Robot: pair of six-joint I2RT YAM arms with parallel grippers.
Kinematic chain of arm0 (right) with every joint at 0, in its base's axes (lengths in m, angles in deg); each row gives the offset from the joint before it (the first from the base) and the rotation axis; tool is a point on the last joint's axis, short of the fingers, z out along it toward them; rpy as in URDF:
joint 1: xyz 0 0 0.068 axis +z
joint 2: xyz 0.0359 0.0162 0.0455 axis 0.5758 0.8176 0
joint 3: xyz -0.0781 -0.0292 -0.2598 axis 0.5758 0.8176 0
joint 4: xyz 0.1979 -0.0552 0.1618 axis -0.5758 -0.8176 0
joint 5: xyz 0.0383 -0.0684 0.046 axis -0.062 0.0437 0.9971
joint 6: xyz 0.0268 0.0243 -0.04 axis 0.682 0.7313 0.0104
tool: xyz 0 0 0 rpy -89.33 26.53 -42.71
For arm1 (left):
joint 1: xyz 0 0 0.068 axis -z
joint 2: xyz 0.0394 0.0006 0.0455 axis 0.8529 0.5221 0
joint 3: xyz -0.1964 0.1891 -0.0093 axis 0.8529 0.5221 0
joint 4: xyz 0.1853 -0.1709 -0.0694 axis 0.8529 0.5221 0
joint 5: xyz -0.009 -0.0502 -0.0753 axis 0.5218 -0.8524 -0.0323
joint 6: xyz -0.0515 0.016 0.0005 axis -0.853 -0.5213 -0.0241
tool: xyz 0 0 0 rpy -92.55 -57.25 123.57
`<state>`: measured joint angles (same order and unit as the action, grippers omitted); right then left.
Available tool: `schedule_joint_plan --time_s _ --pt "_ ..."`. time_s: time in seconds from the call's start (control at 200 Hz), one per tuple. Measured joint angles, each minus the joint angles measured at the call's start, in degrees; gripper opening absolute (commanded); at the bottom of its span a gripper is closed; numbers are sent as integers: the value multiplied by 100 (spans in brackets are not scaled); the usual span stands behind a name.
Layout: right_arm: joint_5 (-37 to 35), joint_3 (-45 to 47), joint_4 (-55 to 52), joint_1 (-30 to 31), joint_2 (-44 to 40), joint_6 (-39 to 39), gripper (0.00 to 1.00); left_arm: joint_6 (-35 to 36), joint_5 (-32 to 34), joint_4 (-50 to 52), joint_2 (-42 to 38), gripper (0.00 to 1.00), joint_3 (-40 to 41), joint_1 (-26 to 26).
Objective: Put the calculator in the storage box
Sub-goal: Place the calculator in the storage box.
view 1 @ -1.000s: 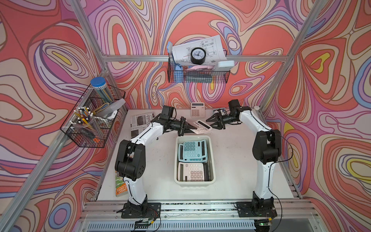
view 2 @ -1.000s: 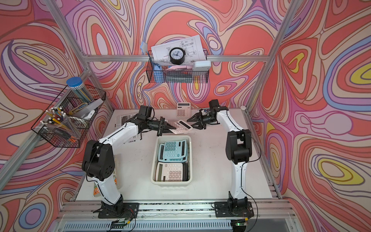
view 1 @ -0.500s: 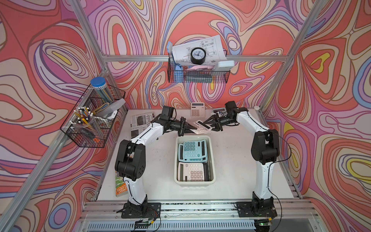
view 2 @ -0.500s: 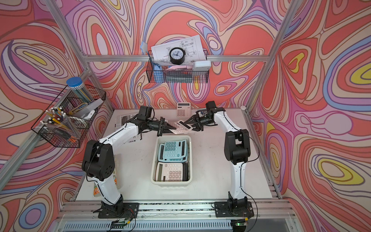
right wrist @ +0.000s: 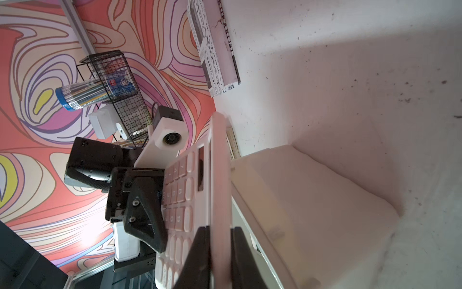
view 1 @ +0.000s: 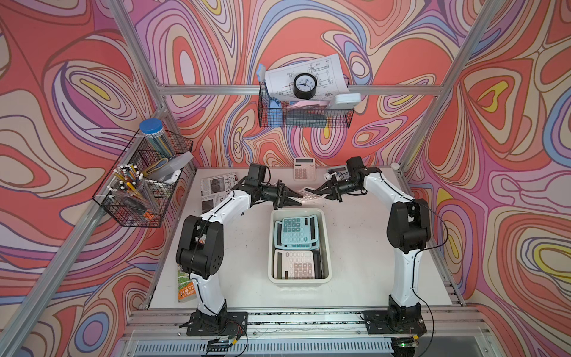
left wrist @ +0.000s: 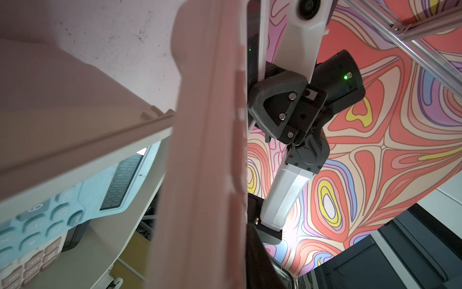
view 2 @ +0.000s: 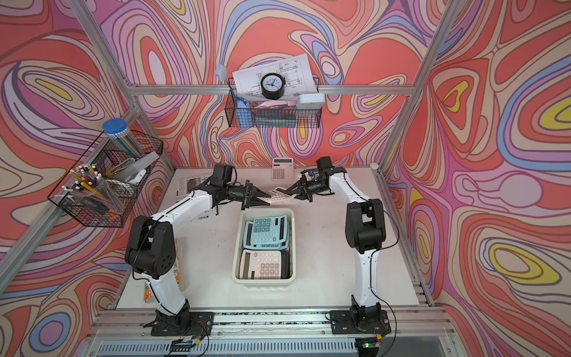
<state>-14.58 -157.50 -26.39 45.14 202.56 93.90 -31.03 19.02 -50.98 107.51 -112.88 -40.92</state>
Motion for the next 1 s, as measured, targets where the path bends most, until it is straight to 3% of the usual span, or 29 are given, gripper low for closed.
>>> schedule_joint_plan --time_s 0.175,0.631,1.002 --pt "-380 317 107 13 -221 153 0 413 332 389 -96 68 -26 -17" --pt "-1154 531 -442 13 -1189 -219 0 1093 1351 914 -634 98 -24 -210" --pt "-1633 1228 -1198 24 -2157 -638 0 1606 1832 1401 -778 99 -20 -361"
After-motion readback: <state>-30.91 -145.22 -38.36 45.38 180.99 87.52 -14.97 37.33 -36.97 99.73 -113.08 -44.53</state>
